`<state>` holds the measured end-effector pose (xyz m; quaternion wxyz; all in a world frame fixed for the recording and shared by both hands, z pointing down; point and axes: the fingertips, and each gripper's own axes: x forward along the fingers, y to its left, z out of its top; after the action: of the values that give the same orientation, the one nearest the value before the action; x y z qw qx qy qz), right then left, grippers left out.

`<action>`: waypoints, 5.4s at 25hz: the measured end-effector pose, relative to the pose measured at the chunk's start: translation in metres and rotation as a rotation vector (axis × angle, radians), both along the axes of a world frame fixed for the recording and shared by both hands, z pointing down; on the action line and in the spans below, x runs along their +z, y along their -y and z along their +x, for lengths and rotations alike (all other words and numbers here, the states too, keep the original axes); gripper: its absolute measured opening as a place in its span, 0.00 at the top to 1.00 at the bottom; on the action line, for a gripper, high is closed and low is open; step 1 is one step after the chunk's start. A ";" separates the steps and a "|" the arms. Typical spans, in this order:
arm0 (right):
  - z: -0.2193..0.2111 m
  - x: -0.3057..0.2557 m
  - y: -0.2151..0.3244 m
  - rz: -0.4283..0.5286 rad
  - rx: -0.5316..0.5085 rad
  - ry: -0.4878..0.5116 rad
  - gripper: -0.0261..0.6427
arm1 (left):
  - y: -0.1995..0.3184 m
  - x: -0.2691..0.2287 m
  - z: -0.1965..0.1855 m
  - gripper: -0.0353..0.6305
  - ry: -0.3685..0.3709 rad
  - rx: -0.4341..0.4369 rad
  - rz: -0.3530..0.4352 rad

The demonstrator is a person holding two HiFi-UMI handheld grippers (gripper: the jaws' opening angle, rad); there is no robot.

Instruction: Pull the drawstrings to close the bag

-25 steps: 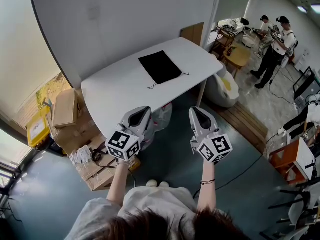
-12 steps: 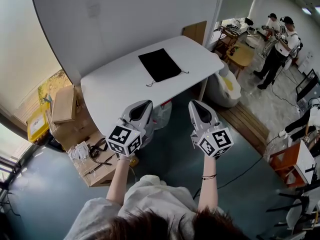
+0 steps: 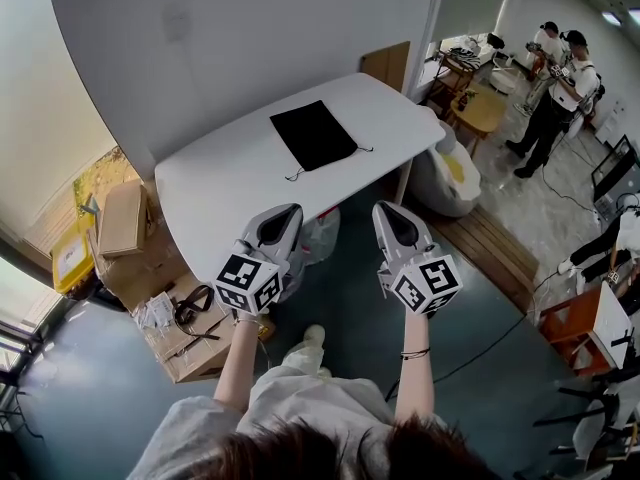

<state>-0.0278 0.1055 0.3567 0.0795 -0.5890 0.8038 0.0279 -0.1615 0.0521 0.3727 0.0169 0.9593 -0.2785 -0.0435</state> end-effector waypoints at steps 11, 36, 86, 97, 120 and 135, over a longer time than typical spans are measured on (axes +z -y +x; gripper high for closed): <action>0.031 0.011 0.072 -0.018 0.011 0.005 0.94 | 0.072 0.018 0.029 0.97 0.010 0.000 -0.036; 0.089 0.029 0.207 -0.063 0.034 0.009 0.94 | 0.201 0.046 0.084 0.97 0.021 0.017 -0.094; 0.178 0.230 0.397 -0.573 -0.390 -0.327 0.92 | 0.309 0.235 0.111 0.83 0.360 -0.360 -0.499; 0.184 0.272 0.406 -0.671 -0.450 -0.436 0.76 | 0.316 0.273 0.103 0.74 0.459 -0.341 -0.562; 0.192 0.340 0.406 -0.832 -0.564 -0.700 0.69 | 0.317 0.330 0.090 0.71 0.727 -0.261 -0.614; 0.190 0.340 0.404 -0.829 -0.597 -0.726 0.94 | 0.319 0.325 0.095 0.94 0.713 -0.226 -0.621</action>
<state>0.1623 -0.2989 0.6972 -0.4292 -0.2741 0.8534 -0.1115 -0.0669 -0.2668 0.6975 0.2012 0.8277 -0.3693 0.3715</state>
